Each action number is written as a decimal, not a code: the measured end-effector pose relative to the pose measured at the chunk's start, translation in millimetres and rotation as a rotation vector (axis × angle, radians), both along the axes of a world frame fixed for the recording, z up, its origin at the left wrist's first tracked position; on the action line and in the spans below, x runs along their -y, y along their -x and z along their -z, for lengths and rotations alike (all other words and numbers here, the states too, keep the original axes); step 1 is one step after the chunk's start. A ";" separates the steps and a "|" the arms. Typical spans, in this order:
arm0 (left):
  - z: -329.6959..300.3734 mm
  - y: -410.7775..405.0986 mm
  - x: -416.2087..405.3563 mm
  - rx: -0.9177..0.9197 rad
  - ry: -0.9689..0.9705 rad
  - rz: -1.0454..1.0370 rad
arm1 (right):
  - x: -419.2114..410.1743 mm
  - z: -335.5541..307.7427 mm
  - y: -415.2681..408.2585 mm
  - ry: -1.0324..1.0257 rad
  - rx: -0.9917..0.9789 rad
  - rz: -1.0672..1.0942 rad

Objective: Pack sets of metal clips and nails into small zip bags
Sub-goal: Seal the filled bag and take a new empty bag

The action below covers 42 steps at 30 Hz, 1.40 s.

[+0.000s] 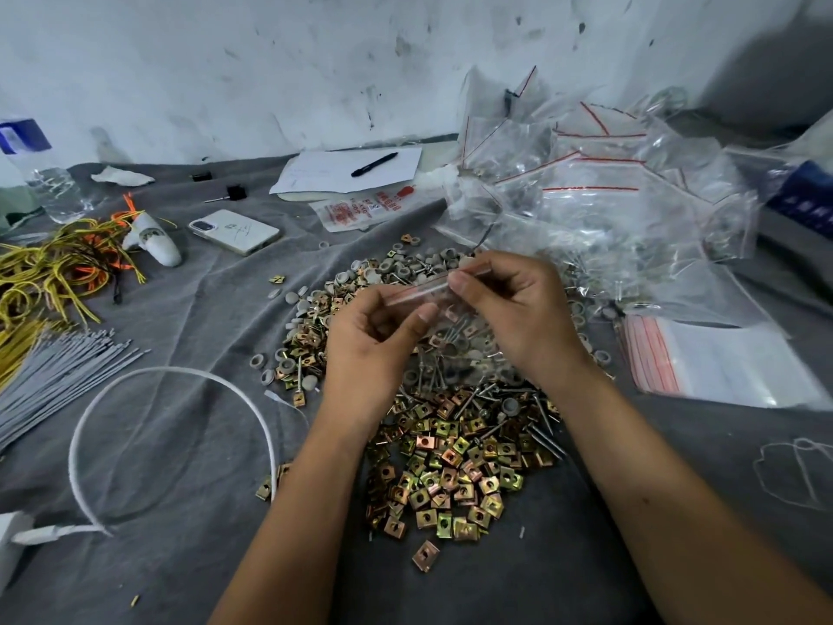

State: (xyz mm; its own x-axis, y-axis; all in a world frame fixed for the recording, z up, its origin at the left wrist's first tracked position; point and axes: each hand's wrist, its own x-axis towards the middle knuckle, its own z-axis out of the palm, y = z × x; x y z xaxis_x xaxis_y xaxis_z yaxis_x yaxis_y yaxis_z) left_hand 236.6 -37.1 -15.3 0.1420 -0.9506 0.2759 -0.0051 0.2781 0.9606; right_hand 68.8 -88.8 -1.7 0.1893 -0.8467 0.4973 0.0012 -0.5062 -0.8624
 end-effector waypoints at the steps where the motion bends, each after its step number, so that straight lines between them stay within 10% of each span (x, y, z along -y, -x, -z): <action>1: -1.9 1.9 -1.3 0.022 -0.011 0.011 | -0.5 -0.5 -0.3 0.002 0.030 -0.007; 8: -7.7 12.4 -4.4 0.263 0.010 -0.059 | -1.2 -8.8 2.3 -0.086 0.321 0.039; 17: -58.4 102.8 89.2 0.416 0.092 -0.234 | 97.3 -66.8 87.1 -0.080 0.016 0.437; 26: -9.0 214.1 168.6 1.386 0.231 0.111 | 133.2 -39.9 212.8 -0.318 -0.515 0.840; 35: -36.9 214.5 159.0 1.178 0.004 0.102 | 5.5 -29.3 203.0 -0.517 -1.353 0.281; 42: -34.5 199.7 55.8 0.803 -0.147 -0.077 | -3.5 -6.1 211.8 -0.424 -1.173 0.392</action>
